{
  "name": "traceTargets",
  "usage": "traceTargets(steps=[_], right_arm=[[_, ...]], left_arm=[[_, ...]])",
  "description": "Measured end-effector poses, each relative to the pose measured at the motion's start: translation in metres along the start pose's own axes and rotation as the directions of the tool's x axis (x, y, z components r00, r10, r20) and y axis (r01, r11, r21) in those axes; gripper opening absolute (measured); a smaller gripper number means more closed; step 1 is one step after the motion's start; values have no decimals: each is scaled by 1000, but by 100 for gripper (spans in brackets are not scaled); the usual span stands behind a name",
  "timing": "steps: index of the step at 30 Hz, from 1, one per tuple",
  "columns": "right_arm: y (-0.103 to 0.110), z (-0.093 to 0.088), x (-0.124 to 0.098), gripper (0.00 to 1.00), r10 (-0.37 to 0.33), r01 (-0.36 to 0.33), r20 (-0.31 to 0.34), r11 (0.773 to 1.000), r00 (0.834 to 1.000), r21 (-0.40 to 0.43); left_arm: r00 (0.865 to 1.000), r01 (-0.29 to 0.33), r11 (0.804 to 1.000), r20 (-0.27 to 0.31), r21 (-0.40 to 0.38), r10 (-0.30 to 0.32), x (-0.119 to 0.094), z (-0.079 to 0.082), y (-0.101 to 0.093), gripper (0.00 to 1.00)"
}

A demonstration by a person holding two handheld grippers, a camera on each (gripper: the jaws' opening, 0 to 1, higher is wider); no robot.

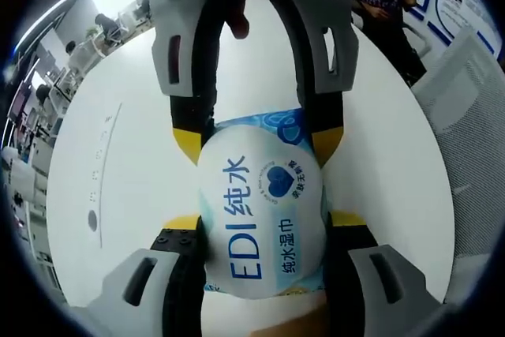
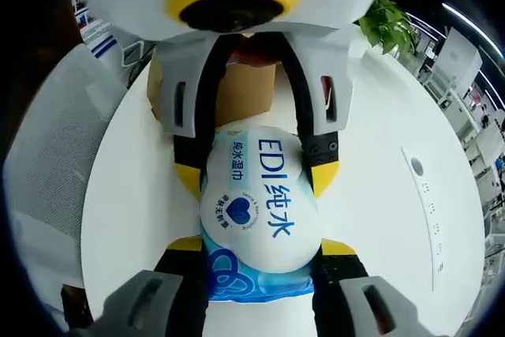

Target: Operate the shoe box by opening the lid, removing the specified soft item, and placing it in the target area until the item is outside and the box remains undamaged.

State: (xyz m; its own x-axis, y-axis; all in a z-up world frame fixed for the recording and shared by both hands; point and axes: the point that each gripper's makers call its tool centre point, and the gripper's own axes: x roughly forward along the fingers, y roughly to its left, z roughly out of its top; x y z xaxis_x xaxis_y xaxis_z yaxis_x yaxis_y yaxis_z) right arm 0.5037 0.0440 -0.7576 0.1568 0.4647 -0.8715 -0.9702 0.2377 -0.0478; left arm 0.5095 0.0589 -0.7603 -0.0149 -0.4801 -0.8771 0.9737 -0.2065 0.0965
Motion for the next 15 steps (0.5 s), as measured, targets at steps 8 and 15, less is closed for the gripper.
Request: traceTargets(steps=[8,15], right_arm=[[2,-3,2,49,0,0,-12,1000,1000,-4],[0,-6,3,50,-9,9,-24,1000,1000,-6]], left_arm=[[1000,-7,1000,-3,9,7,3,0,-1,59],[1000,-17,1000,-2,17,17,4,2,0,59]])
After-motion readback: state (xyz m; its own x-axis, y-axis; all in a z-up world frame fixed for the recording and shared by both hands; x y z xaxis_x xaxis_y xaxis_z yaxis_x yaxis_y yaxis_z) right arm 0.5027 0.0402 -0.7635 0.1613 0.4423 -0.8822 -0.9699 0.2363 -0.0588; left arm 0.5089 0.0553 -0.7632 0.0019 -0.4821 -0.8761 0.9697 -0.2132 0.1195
